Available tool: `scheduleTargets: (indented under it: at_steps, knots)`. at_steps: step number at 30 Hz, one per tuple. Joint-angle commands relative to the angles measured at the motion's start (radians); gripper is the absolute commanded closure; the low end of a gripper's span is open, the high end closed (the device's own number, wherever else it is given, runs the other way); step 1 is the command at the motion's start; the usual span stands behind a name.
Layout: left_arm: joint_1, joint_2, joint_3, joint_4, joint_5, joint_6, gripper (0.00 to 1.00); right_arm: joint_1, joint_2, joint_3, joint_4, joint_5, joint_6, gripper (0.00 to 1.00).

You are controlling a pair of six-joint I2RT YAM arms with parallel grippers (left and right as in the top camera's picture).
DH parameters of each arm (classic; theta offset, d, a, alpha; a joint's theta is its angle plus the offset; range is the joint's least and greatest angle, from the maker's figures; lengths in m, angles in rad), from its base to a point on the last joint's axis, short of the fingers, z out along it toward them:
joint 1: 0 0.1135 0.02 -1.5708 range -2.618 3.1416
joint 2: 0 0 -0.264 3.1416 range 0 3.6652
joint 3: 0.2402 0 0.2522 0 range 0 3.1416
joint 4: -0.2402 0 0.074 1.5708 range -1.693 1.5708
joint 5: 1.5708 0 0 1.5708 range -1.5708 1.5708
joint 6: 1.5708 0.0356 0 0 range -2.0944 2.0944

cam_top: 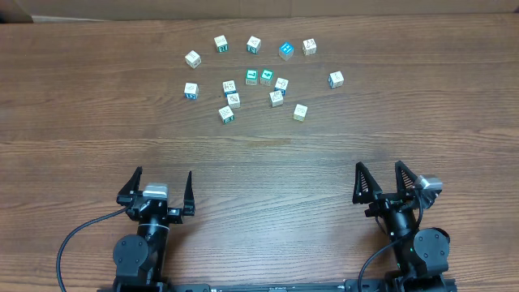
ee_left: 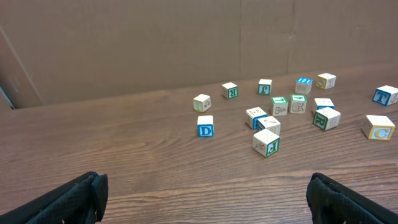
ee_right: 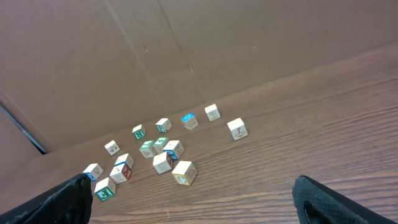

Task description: Form a circle

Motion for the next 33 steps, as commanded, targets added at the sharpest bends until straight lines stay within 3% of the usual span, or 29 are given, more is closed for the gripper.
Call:
scheduleTargets:
  at_steps: [1, 21, 33]
  knots:
    - [0.006, -0.011, -0.003, 0.001, -0.003, 0.026, 0.0, -0.005, -0.012, -0.01, 0.006, 0.013, -0.001, 0.0]
    - [0.006, -0.011, -0.003, 0.001, -0.003, 0.026, 0.0, -0.005, -0.012, -0.006, 0.002, 0.005, -0.001, 0.0]
    - [0.006, -0.011, -0.003, 0.001, -0.003, 0.026, 0.01, -0.005, -0.011, 0.176, -0.142, 0.007, -0.002, 0.0]
